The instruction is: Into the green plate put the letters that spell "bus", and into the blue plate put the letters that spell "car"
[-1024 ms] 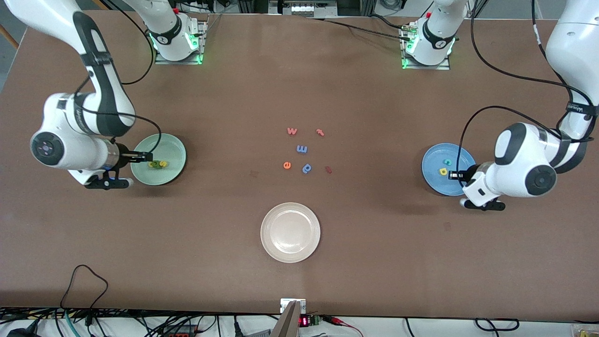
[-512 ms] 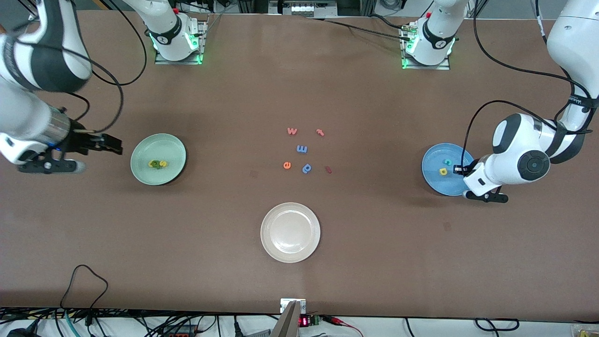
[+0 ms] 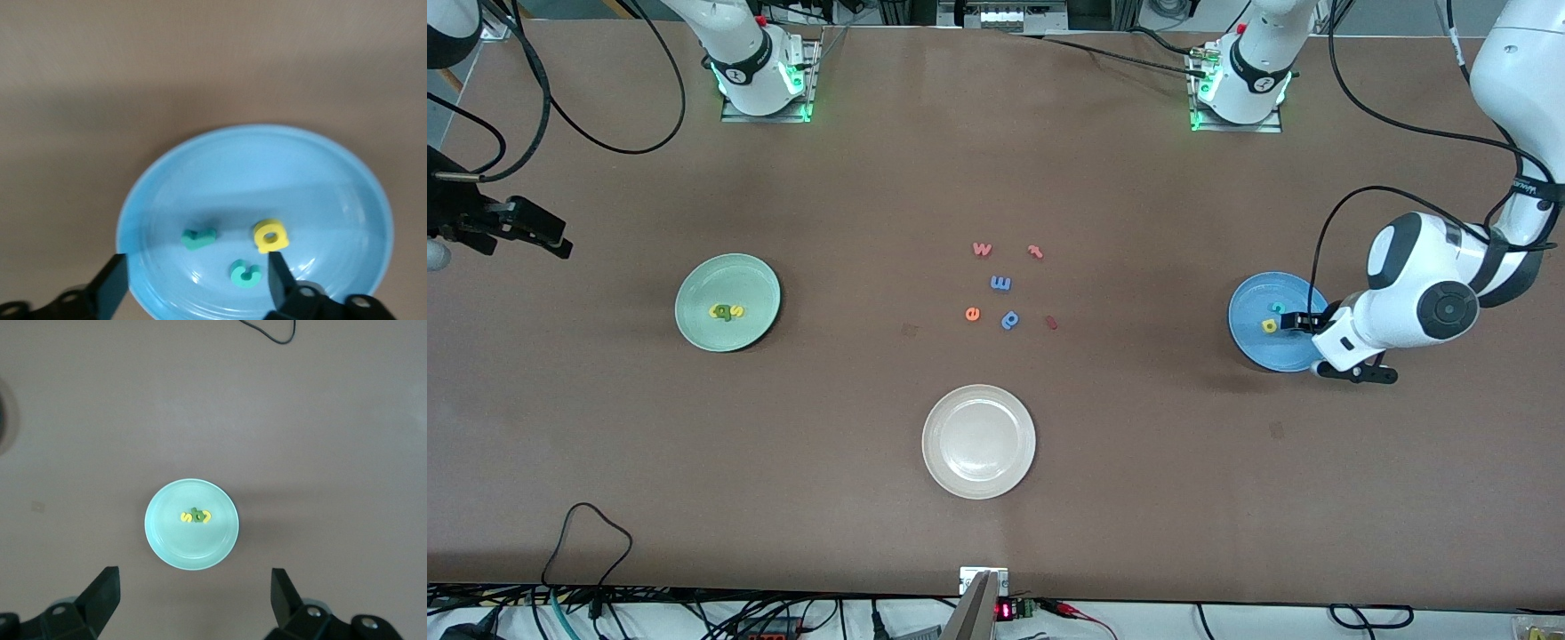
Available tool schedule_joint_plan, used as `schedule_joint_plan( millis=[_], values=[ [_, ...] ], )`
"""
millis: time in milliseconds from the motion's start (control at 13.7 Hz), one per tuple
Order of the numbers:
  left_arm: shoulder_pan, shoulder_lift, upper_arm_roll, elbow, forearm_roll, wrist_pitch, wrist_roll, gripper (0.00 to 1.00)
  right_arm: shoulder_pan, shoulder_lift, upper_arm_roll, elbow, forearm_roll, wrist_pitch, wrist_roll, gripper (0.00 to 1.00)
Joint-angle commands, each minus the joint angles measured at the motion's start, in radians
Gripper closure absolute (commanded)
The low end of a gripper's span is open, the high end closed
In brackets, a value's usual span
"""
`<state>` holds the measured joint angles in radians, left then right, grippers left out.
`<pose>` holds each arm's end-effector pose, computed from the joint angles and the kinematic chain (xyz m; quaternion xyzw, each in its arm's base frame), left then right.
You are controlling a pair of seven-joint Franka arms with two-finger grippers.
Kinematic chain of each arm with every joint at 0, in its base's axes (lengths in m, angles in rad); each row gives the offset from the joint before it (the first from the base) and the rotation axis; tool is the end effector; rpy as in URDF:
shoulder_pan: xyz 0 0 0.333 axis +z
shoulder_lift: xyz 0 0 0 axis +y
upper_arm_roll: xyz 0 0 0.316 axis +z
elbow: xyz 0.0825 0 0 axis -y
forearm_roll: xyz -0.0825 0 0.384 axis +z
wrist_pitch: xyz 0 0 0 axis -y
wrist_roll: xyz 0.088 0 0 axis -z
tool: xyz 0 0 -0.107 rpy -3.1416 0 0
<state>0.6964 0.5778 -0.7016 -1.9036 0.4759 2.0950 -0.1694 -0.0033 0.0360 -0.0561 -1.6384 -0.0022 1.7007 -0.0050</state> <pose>0.6016 0.0365 0.2381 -0.9937 0.0421 0.1025 0.0153 0.5741 -0.0338 0.5836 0.9995 -0.0270 0.0131 0.0025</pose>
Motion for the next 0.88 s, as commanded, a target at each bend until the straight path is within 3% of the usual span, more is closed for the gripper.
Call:
schedule_joint_plan(
  millis=[0,293,439,585,659,805],
  values=[
    [0.006,-0.058,-0.084,0.133,0.009,-0.142,-0.002,0.00,-0.029,-0.001,0.019,0.005,-0.004,-0.018,-0.007,0.00],
    [-0.017,-0.055,-0.179,0.420,0.006,-0.372,-0.005,0.00,-0.027,0.004,0.018,0.005,-0.005,-0.019,-0.009,0.00],
    [-0.079,-0.081,-0.147,0.465,-0.049,-0.392,-0.005,0.00,-0.027,0.005,0.018,0.005,-0.007,-0.019,-0.009,0.00],
    [-0.235,-0.090,0.077,0.579,-0.191,-0.458,0.002,0.00,-0.027,0.008,0.018,0.005,-0.007,-0.023,-0.009,0.00],
    [-0.314,-0.108,0.206,0.603,-0.262,-0.463,0.007,0.00,-0.027,0.010,0.018,0.005,-0.008,-0.024,-0.009,0.00],
    [-0.429,-0.143,0.391,0.607,-0.373,-0.455,0.010,0.00,-0.029,0.012,0.018,0.005,-0.012,-0.027,-0.009,0.00]
  ],
)
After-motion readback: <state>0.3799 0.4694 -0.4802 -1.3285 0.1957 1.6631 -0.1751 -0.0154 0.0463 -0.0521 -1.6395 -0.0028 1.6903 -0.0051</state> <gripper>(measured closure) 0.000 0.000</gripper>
